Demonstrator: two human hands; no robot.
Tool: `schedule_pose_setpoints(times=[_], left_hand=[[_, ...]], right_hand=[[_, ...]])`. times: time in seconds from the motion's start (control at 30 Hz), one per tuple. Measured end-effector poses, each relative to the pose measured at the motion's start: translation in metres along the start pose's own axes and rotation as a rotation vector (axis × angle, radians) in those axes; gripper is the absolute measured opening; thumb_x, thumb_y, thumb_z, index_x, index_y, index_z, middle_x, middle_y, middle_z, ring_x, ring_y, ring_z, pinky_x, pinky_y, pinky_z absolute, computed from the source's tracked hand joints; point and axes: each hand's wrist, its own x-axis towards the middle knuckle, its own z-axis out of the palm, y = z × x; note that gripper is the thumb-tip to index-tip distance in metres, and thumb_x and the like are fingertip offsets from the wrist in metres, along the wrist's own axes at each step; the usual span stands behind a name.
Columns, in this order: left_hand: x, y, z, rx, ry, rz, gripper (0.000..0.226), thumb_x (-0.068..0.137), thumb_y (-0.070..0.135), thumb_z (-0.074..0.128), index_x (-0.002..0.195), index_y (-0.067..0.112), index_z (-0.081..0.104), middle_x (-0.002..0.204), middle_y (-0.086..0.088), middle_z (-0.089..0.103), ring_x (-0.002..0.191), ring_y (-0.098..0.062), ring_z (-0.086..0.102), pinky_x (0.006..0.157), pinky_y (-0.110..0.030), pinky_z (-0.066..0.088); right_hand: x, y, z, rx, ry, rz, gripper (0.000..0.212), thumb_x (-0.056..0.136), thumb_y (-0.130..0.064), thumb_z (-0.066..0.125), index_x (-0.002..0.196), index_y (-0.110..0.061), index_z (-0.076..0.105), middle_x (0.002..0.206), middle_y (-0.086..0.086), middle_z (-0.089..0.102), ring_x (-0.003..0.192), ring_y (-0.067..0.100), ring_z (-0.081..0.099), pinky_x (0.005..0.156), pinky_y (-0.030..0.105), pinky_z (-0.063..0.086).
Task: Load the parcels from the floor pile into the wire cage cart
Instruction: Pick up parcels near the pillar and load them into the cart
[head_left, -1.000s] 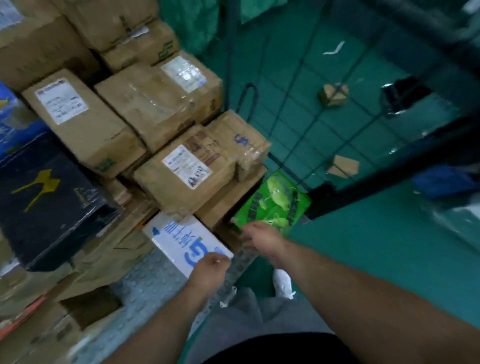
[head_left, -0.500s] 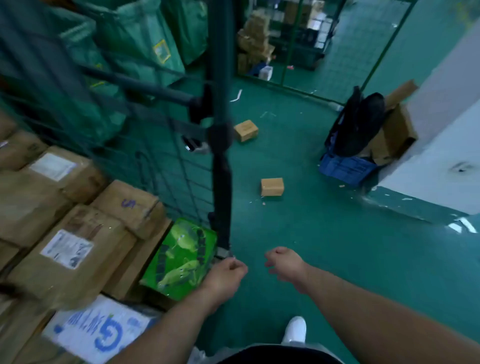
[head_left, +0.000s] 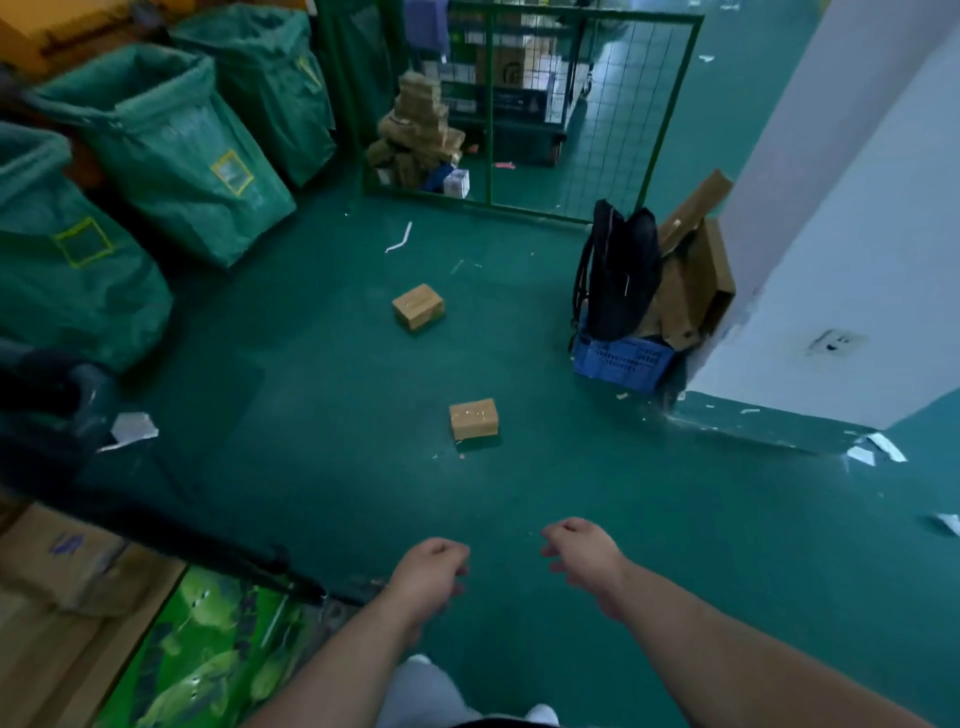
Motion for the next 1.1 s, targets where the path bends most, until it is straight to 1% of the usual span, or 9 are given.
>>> schedule_pose_setpoints(times=[0.27,0.37,0.47,0.57,0.67,0.8,0.93,1.0,1.1], left_hand=[[0.097,0.059,-0.014,-0.053,0.067,-0.104,0.017,0.101,0.026,0.058,0.105,0.012,0.067,0.099,-0.009,0.072,0.082,-0.025,0.067,0.06,-0.027,0.041],[0.15,0.105,-0.023,-0.015,0.062,-0.11,0.016,0.103,0.024,0.055,0.104,0.01,0.064,0.098,-0.009,0.069,0.076,-0.023,0.063,0.06,-0.027,0.039],[0.191,0.165,-0.033,0.08,0.028,-0.049,0.014,0.101,0.019,0.054,0.093,0.01,0.061,0.085,-0.008,0.062,0.062,-0.02,0.051,0.053,-0.025,0.03],[0.224,0.231,-0.044,0.11,0.0,0.039,0.015,0.1,0.02,0.055,0.096,0.009,0.063,0.087,-0.008,0.064,0.068,-0.022,0.052,0.054,-0.026,0.03],[0.252,0.287,-0.053,0.074,0.008,0.074,0.014,0.101,0.017,0.052,0.098,0.008,0.063,0.09,-0.009,0.064,0.073,-0.023,0.054,0.056,-0.027,0.032],[0.288,0.332,-0.054,-0.008,-0.004,0.013,0.016,0.102,0.018,0.052,0.1,0.007,0.064,0.092,-0.008,0.064,0.075,-0.023,0.055,0.053,-0.027,0.032],[0.328,0.36,-0.046,-0.044,-0.024,-0.041,0.019,0.102,0.016,0.052,0.106,0.004,0.065,0.088,-0.007,0.065,0.059,-0.018,0.052,0.048,-0.022,0.029],[0.344,0.375,-0.044,-0.036,-0.034,-0.057,0.018,0.101,0.014,0.051,0.099,0.004,0.066,0.079,-0.006,0.062,0.052,-0.016,0.048,0.047,-0.02,0.027],[0.368,0.407,-0.049,-0.033,-0.005,-0.052,0.015,0.1,0.015,0.054,0.088,0.01,0.061,0.073,-0.003,0.059,0.054,-0.017,0.047,0.048,-0.022,0.027]], right_hand=[[0.077,-0.054,-0.01,0.034,-0.034,0.029,0.022,0.099,-0.025,0.052,0.108,-0.01,0.065,0.111,0.011,0.071,0.089,0.02,0.064,0.074,0.031,0.046],[0.112,-0.095,-0.028,0.034,0.0,0.03,0.019,0.099,-0.027,0.051,0.103,-0.015,0.065,0.108,0.008,0.072,0.089,0.02,0.065,0.072,0.029,0.048],[0.136,-0.142,-0.055,0.026,0.062,0.016,0.02,0.1,-0.024,0.05,0.105,-0.012,0.065,0.102,0.007,0.072,0.082,0.018,0.062,0.066,0.026,0.045],[0.162,-0.189,-0.082,0.044,0.117,0.01,0.021,0.1,-0.024,0.05,0.108,-0.011,0.065,0.103,0.006,0.071,0.082,0.018,0.061,0.066,0.026,0.044],[0.189,-0.227,-0.095,0.062,0.15,0.014,0.022,0.099,-0.021,0.049,0.108,-0.009,0.064,0.094,0.005,0.066,0.081,0.02,0.056,0.062,0.027,0.039],[0.221,-0.269,-0.094,0.049,0.103,0.015,0.019,0.099,-0.019,0.049,0.102,-0.01,0.064,0.09,0.003,0.064,0.077,0.018,0.055,0.059,0.024,0.041],[0.274,-0.308,-0.101,-0.026,0.06,-0.017,0.03,0.097,-0.017,0.049,0.108,0.006,0.065,0.087,0.005,0.062,0.078,0.017,0.054,0.071,0.03,0.046],[0.301,-0.33,-0.107,-0.052,0.037,-0.031,0.03,0.097,-0.017,0.048,0.105,0.008,0.063,0.086,0.005,0.062,0.079,0.017,0.054,0.071,0.031,0.046],[0.346,-0.368,-0.118,-0.045,-0.015,-0.015,0.024,0.098,-0.017,0.048,0.106,-0.001,0.065,0.089,0.005,0.063,0.078,0.017,0.055,0.068,0.027,0.046]])
